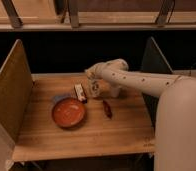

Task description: Stand the bottle upright

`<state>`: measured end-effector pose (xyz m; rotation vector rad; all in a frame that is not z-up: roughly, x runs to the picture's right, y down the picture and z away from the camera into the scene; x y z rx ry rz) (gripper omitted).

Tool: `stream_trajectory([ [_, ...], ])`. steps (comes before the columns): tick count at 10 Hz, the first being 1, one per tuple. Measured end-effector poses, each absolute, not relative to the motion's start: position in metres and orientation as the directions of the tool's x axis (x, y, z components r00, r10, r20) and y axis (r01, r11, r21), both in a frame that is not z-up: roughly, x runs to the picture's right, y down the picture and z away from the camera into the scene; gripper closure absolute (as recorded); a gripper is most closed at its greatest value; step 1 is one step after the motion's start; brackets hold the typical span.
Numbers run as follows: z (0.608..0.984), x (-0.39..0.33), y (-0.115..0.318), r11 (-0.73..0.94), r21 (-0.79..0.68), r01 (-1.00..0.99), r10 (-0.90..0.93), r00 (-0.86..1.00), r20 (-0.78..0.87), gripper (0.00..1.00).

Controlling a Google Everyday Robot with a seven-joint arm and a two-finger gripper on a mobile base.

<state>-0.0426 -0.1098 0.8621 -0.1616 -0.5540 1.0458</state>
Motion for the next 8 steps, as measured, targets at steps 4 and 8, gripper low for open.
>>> stream_trajectory([
  [4, 0.8621, -0.0423, -0.1102, 0.504, -0.382, -0.775, 0.854, 0.379, 0.357, 0.63],
  [8, 0.8621, -0.042, -0.1101, 0.503, -0.382, -0.775, 0.854, 0.379, 0.357, 0.25],
])
